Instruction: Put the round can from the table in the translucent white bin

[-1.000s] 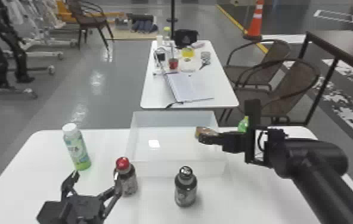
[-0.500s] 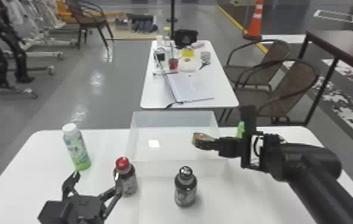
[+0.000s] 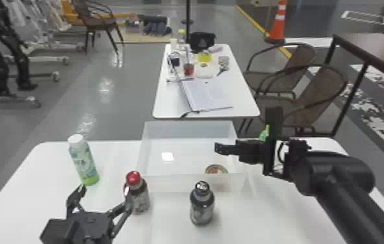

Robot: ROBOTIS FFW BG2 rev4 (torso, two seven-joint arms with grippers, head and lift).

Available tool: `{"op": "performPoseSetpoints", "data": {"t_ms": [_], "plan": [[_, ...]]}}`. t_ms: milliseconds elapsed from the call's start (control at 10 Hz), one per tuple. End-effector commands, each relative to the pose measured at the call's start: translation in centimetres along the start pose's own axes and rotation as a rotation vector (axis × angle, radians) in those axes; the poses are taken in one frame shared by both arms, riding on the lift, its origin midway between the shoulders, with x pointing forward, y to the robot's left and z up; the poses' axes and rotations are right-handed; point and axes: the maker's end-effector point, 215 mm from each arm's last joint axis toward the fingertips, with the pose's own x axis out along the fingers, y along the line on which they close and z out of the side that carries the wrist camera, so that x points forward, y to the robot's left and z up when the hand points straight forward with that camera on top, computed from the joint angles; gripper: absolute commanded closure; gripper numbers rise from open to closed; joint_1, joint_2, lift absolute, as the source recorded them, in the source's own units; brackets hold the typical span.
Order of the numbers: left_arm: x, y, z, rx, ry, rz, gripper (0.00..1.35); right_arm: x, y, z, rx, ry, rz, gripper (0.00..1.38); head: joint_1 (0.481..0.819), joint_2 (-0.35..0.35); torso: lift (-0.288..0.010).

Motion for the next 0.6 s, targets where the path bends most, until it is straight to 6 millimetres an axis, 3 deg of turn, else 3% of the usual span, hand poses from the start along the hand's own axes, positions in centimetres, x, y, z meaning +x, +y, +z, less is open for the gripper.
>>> {"op": "performPoseSetpoints", "data": {"t_ms": [0, 100, 200, 500], "plan": [[0.2, -0.2, 0.9, 0.012, -0.028, -0.004, 0.19, -2.7, -0.3, 4.2, -0.114, -0.118, -0.086, 0.14, 0.549, 0.0, -0.1], [0.4, -0.3, 1.4, 0.02, -0.041, -0.009, 0.19, -5.2, -1.0, 5.0, -0.115, -0.19, -0.149, 0.14, 0.549, 0.0, -0.1], [0.3, -0.2, 1.6, 0.021, -0.046, -0.008, 0.19, -7.2, -1.1, 4.0, -0.091, -0.238, -0.175, 0.14, 0.549, 0.0, -0.1], [0.9, 0.2, 2.9, 0.046, -0.082, -0.017, 0.19, -15.2, -0.8, 3.5, -0.22, -0.376, -0.381, 0.14, 0.549, 0.0, -0.1]]}}
